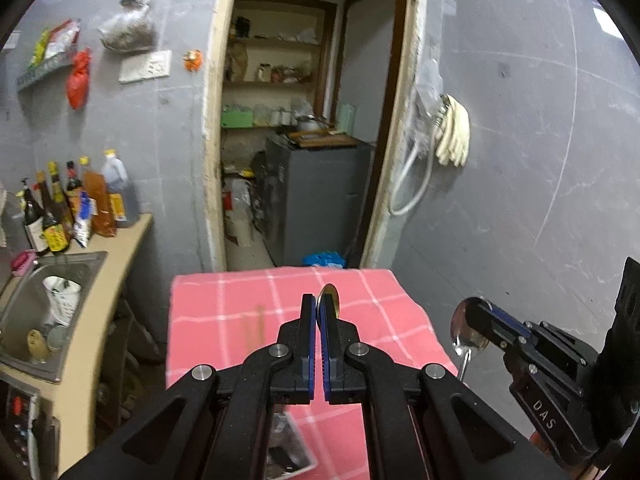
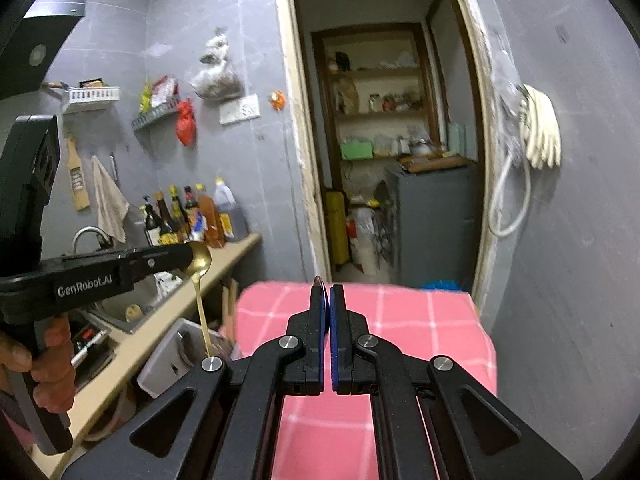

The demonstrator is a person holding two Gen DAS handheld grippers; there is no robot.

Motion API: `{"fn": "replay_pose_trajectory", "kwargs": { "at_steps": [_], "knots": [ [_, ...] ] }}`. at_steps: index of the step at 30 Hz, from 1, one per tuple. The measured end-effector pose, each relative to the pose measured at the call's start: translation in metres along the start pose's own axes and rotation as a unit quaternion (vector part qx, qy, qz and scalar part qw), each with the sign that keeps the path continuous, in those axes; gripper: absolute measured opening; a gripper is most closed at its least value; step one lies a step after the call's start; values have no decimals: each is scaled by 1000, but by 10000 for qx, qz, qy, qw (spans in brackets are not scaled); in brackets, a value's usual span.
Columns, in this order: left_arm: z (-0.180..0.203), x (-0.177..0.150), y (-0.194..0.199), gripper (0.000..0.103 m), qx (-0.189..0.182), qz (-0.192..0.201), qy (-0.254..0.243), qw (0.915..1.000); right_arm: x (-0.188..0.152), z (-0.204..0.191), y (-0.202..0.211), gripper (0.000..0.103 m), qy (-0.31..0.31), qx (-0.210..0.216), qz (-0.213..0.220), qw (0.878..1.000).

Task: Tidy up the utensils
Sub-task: 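Carry both held spoons toward the white holder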

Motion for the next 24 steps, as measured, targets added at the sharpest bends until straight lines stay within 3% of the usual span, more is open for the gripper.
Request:
{"fn": "replay_pose_trajectory", "kwargs": {
  "at_steps": [9,18,24],
  "knots": [
    [-48,14,22,3,528,336,-36,9980,21,-61,-13,2,482,175,470,9976],
    [-66,-12,21,3,947,797,-126,9922,9,-97,-34,2,1103,-43,523,9925],
    [-66,-27,17,3,1033,842,-202,9909,-2,-105,-44,2,1247,-116,480,9910]
  ]
}}
Point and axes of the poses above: each gripper's, at about its wrist camera, not at the fingertips, and y roughly against the way its jaws point, z to its right, x to its top, the point moved 3 cm from there along -y, roughly the way its jaws point
